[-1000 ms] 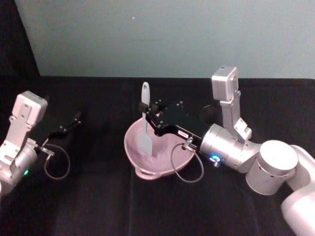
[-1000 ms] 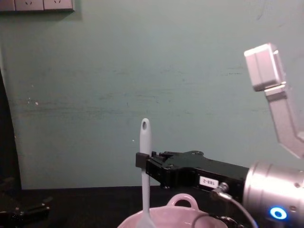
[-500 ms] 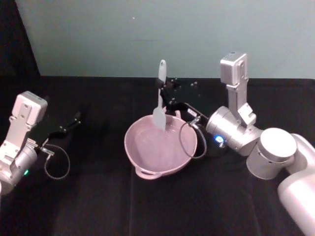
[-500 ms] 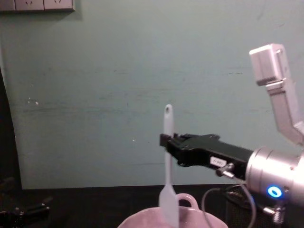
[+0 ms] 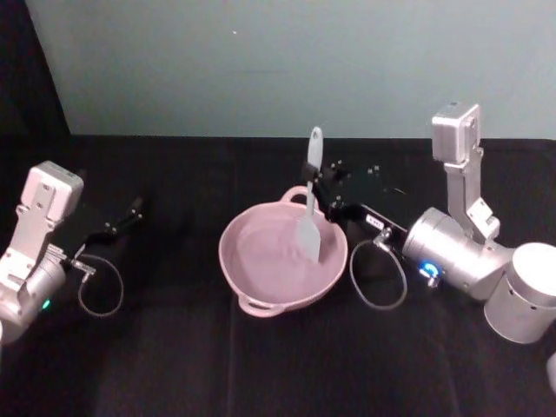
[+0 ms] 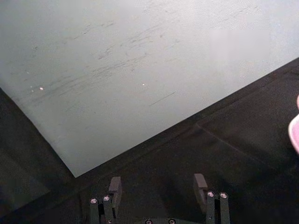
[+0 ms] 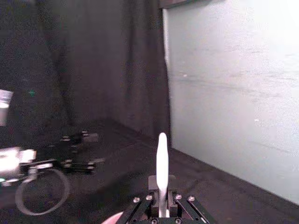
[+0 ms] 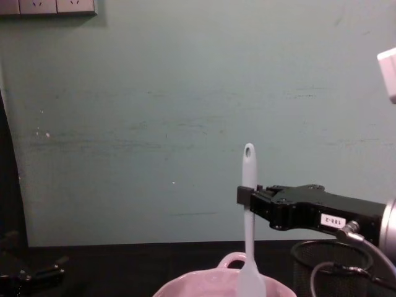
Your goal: Use the one hand to pick up the spoon and stir the clear water in the bowl.
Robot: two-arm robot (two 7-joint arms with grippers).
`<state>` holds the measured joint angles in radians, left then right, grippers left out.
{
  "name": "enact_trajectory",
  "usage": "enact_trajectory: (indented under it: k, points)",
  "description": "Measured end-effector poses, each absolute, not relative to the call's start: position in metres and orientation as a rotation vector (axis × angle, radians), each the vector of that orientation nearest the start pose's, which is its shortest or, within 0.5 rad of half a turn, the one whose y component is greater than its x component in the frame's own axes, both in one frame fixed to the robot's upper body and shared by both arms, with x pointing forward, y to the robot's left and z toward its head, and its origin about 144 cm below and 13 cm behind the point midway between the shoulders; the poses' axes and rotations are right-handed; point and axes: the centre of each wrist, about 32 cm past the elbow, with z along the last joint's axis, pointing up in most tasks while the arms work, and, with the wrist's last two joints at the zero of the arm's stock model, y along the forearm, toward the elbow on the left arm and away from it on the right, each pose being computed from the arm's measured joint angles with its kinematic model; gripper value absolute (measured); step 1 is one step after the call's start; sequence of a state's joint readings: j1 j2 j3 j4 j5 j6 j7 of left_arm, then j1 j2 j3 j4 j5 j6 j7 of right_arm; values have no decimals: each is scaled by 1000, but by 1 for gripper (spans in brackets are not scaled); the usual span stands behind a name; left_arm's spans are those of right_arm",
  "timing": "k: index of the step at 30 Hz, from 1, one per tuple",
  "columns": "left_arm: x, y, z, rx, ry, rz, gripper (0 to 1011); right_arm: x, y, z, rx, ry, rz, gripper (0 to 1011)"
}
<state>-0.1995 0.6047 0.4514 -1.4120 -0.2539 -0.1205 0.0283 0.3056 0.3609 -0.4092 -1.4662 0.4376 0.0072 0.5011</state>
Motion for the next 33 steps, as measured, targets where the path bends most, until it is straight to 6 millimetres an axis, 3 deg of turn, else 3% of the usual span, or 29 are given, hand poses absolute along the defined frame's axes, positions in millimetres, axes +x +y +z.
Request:
enact_trajectory:
  k: [9,19,27,33]
  points:
    - [489,310,1140,304,-285,1248,1011,511,-203,1185,31,28,-616,105]
    - [489,310,1140,304,-285,1248,1011,531,-177,1173,85,-21,-610,106]
    - [489,310,1140,304,-285,1248,1011,549,-177,1170,94,-93,-683,106]
    - [489,310,1140,304,-285,1248,1011,558,-189,1170,87,-122,-770,106]
